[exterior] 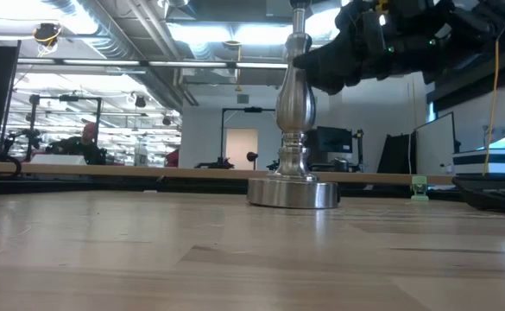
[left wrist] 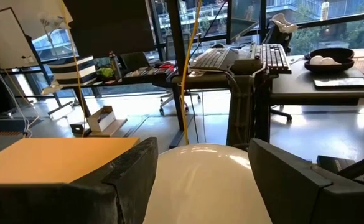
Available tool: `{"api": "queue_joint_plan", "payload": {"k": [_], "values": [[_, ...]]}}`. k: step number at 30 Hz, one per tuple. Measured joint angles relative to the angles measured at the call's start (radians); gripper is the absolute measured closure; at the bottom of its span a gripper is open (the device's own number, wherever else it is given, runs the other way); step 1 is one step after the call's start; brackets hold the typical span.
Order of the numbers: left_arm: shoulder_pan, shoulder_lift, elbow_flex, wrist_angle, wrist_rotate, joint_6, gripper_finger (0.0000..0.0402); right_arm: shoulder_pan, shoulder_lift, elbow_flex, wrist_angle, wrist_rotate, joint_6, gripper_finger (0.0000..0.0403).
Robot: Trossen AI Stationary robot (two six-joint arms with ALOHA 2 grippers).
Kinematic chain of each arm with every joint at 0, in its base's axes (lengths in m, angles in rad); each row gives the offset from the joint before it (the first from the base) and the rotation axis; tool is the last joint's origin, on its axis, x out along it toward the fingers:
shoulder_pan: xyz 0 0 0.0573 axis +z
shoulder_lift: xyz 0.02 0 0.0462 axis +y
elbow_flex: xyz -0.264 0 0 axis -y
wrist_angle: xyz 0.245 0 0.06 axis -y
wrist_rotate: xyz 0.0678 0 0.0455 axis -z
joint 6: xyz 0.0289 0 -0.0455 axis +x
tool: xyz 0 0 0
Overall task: Screw lightbulb
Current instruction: Insert the lightbulb into the silver lamp
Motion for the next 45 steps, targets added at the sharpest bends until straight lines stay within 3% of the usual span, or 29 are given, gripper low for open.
{"api": "queue_joint_plan", "payload": {"k": [13,30,45], "values": [[0.000,0.000,0.000,0.000,0.000,0.000,0.0157,-0.001,0.004,0.000,0.017,0.006,0.017,0.0257],[0.004,0.000,0.000,0.006,0.000,0.025,0.0157,0.001,0.004,0.000,0.011,0.017,0.016,0.0261],[0.020,-0.022,-0.002,0.013,0.000,0.028,0.0131,0.001,0.004,0.001,0.008,0.019,0.016,0.0259]]}}
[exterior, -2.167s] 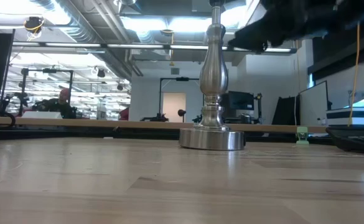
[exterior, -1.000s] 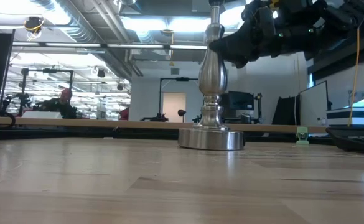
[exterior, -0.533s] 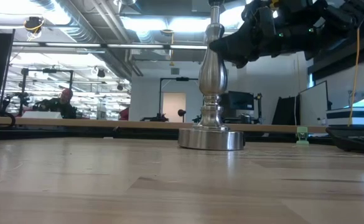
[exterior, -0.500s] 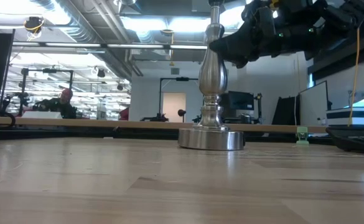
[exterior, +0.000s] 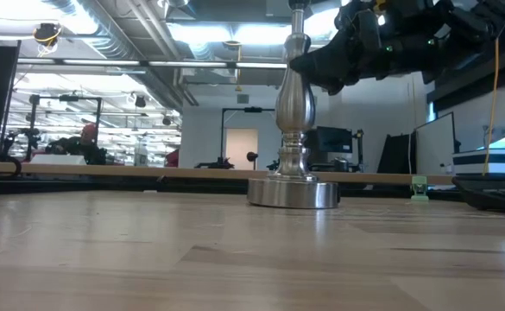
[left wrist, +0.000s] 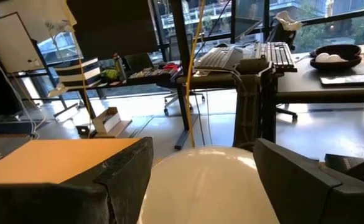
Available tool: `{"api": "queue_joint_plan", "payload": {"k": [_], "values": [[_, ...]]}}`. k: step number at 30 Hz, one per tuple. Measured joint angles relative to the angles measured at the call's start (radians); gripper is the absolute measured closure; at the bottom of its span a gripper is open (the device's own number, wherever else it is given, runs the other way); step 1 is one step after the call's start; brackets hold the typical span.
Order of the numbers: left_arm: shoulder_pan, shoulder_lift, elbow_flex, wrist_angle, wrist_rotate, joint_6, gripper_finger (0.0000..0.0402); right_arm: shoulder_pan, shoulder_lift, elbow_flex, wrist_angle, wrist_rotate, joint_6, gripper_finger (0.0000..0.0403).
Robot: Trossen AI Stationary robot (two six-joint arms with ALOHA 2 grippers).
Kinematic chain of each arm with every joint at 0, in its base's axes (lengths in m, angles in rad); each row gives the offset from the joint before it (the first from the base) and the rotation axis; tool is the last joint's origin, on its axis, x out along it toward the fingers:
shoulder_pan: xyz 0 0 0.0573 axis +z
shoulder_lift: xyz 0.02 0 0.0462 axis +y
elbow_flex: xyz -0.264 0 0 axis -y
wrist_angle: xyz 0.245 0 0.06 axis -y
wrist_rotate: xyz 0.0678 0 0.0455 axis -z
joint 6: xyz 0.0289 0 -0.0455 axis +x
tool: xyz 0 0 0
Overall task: Screw lightbulb
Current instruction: Insert the lightbulb into the silver lamp
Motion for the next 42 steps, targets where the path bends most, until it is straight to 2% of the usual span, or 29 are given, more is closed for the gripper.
{"api": "queue_joint_plan", "payload": {"k": [7,11,19,23,27,30,37,39,42], "values": [[0.000,-0.044,0.001,0.005,-0.001,0.003,0.0130,0.000,0.000,0.000,-0.001,0.000,0.000,0.0259],[-0.005,-0.053,0.000,-0.007,-0.034,0.006,0.0130,0.000,0.000,0.000,-0.001,0.000,-0.001,0.0259],[-0.115,-0.138,0.002,-0.193,-0.304,0.053,0.0142,0.000,0.000,0.000,-0.007,0.000,-0.001,0.0260],[-0.186,-0.168,0.002,-0.336,-0.398,-0.054,0.0150,0.000,0.000,0.000,-0.007,0.000,-0.001,0.0260],[-0.223,-0.168,-0.074,-0.431,-0.486,-0.188,0.0156,0.000,0.000,0.000,-0.007,0.000,-0.001,0.0260],[-0.228,-0.159,-0.190,-0.356,-0.497,-0.254,0.0161,0.000,0.000,0.000,-0.007,0.000,0.000,0.0260],[-0.210,-0.155,-0.465,0.103,-0.498,-0.217,0.0164,0.000,0.000,0.000,-0.007,0.000,0.001,0.0260],[-0.196,-0.155,-0.507,0.209,-0.496,-0.188,0.0164,0.000,0.000,0.000,-0.007,0.000,0.001,0.0260],[-0.179,-0.158,-0.532,0.283,-0.479,-0.181,0.0164,0.000,0.000,0.000,-0.007,0.000,0.001,0.0260]]}}
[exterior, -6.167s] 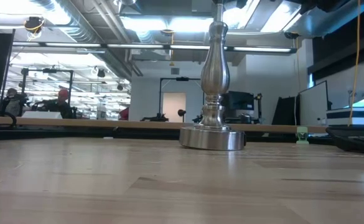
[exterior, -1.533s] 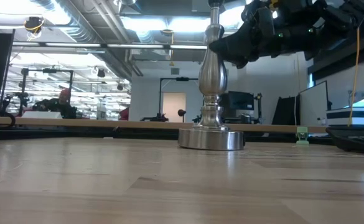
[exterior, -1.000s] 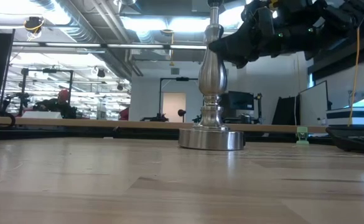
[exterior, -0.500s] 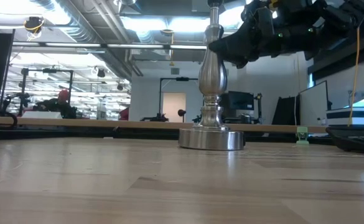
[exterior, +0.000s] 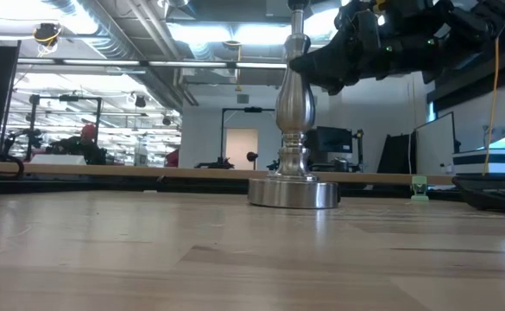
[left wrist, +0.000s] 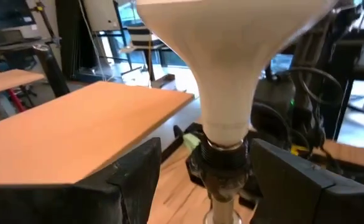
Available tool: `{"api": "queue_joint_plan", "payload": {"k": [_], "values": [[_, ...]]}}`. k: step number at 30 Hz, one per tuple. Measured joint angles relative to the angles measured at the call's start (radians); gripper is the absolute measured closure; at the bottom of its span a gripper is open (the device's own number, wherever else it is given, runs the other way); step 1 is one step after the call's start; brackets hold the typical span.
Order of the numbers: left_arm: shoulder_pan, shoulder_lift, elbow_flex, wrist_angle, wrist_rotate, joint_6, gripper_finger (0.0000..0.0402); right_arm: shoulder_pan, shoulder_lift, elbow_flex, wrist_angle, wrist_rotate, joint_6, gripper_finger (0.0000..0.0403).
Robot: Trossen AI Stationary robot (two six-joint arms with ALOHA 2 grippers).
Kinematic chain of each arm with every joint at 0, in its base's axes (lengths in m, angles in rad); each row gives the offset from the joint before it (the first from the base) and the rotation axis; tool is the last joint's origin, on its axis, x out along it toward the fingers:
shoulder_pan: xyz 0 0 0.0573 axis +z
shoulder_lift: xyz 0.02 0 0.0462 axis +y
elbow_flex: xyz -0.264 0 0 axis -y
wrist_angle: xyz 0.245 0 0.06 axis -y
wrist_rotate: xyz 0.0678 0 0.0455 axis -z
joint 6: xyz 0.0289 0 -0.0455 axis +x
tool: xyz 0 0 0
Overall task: Screw lightbulb
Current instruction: Insert the lightbulb into the silver lamp
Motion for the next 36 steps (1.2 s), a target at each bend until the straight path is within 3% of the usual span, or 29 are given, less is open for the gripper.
{"api": "queue_joint_plan", "payload": {"k": [7,16,36], "values": [[0.011,0.033,-0.003,0.088,0.070,0.023,0.0164,0.000,0.000,0.000,0.000,0.000,-0.001,0.0260],[0.033,0.079,-0.003,0.198,0.079,0.060,0.0164,0.000,0.000,0.000,-0.001,0.000,-0.001,0.0260],[0.105,0.108,-0.003,0.281,0.172,0.110,0.0164,0.000,0.000,-0.001,-0.001,0.000,-0.001,0.0260]]}}
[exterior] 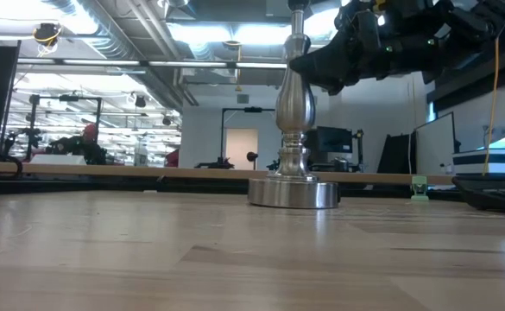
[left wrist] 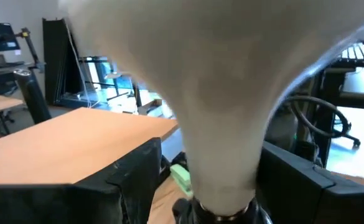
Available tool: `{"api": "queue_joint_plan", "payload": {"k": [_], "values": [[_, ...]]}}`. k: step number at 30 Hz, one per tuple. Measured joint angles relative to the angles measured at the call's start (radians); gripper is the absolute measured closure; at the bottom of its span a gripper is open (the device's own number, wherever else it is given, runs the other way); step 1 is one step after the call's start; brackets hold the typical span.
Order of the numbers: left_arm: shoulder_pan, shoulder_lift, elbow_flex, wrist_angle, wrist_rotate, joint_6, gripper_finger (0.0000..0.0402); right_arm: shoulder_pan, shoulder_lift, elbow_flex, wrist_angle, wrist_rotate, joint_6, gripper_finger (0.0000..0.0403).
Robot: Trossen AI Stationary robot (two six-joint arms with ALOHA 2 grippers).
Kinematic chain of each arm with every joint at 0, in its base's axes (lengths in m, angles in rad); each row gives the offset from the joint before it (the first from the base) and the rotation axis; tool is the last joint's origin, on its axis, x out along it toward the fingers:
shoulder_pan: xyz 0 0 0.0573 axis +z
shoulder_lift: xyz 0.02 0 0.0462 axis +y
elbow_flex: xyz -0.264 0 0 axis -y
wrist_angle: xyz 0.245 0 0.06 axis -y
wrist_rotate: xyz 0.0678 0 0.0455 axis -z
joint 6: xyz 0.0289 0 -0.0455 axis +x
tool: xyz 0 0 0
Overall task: Screw lightbulb
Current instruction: Insert the lightbulb into the silver lamp
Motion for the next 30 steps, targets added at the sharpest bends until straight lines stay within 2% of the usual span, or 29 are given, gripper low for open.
{"api": "queue_joint_plan", "payload": {"k": [10,20,30], "values": [[0.014,0.000,0.000,0.002,0.042,0.015,0.0170,0.000,0.000,0.000,0.000,0.000,0.000,0.0260],[0.015,0.000,0.000,-0.021,0.051,0.027,0.0266,0.000,0.000,0.000,0.000,0.003,0.000,0.0260],[0.029,0.003,0.002,-0.043,0.076,0.001,0.0268,0.000,0.000,0.000,0.001,0.003,0.001,0.0260]]}}
